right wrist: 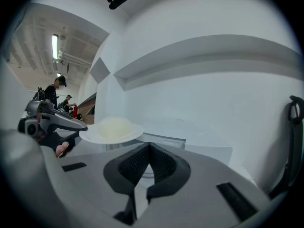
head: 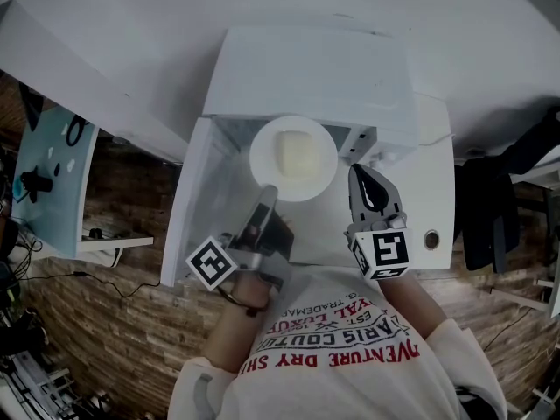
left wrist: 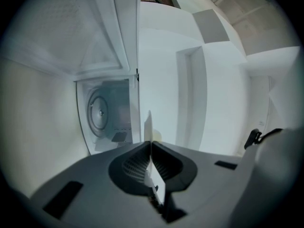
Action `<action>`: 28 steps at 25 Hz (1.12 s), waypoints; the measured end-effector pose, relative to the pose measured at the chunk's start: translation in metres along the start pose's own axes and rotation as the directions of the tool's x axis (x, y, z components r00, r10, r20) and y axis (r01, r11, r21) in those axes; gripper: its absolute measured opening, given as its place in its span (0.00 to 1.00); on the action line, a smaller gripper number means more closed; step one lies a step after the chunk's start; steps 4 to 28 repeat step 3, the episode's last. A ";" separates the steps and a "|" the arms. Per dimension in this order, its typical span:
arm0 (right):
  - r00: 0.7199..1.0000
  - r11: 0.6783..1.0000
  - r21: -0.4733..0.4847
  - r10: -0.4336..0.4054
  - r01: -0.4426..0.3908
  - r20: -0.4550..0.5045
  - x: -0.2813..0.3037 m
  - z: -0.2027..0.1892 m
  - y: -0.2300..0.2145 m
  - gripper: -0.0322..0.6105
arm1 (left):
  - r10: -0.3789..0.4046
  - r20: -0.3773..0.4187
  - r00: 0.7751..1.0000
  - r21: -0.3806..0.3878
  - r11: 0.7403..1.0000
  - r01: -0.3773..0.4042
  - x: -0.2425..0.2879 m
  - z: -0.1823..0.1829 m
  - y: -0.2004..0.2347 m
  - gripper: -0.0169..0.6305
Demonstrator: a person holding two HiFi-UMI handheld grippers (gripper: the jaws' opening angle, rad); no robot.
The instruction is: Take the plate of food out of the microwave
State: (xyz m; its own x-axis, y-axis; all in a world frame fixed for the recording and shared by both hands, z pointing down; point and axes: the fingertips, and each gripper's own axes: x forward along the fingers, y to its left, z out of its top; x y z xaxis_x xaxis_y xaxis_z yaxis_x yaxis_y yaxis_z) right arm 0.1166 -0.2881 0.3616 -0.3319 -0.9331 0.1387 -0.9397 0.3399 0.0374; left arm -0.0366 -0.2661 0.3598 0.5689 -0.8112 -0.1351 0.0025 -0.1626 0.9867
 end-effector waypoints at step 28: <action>1.000 1.000 0.002 0.001 -0.001 -0.003 0.002 -0.002 -0.004 0.05 | 0.002 -0.002 1.000 -0.003 1.000 -0.002 0.004 -0.001 0.002 0.05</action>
